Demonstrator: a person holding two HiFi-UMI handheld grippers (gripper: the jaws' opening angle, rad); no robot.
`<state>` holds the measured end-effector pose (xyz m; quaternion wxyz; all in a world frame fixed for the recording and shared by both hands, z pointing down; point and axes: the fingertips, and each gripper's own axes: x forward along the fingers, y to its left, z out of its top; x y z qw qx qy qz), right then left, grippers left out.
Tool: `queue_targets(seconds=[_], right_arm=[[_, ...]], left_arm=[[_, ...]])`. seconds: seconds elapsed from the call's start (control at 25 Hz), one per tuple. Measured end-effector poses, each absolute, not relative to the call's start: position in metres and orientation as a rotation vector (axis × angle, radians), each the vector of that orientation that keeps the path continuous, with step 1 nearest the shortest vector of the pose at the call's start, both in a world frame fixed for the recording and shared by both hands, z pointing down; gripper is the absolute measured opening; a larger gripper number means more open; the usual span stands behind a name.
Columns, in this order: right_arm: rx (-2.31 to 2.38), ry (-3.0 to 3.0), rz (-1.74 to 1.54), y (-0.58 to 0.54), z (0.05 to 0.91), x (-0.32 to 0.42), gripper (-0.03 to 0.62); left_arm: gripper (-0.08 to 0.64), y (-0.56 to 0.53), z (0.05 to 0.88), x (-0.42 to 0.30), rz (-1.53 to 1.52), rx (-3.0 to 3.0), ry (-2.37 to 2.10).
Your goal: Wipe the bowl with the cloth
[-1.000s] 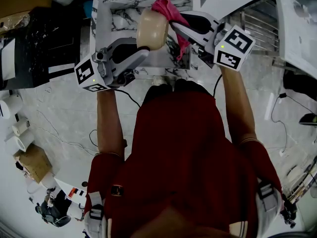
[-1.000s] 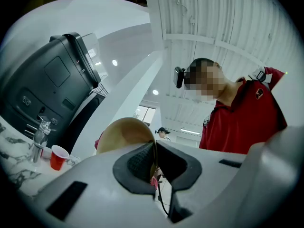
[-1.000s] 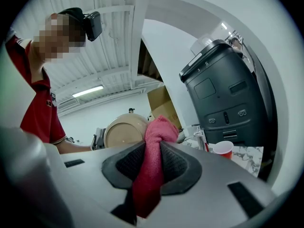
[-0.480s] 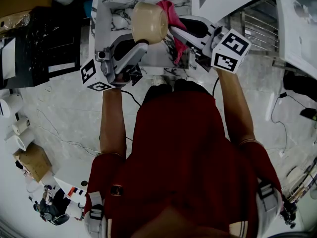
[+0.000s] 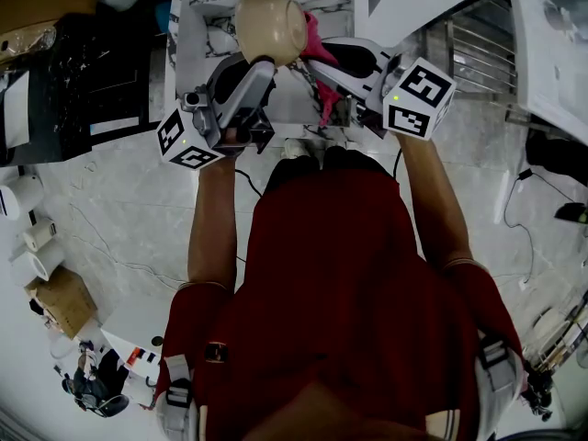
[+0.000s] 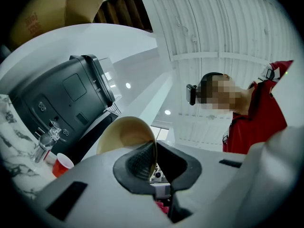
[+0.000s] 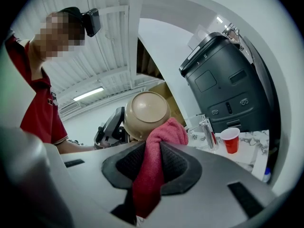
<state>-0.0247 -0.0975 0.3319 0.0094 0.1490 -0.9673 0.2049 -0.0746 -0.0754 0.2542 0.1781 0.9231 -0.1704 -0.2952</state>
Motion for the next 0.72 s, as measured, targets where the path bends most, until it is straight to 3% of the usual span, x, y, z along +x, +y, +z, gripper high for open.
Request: queue_targets(seconds=[0.72], right_arm=[[0.374,-2.998,0.575,-0.067,0.334,-0.048,0.089]], left_arm=[[0.02,-0.095,0.278,-0.087,-0.751,2.565,-0.756]])
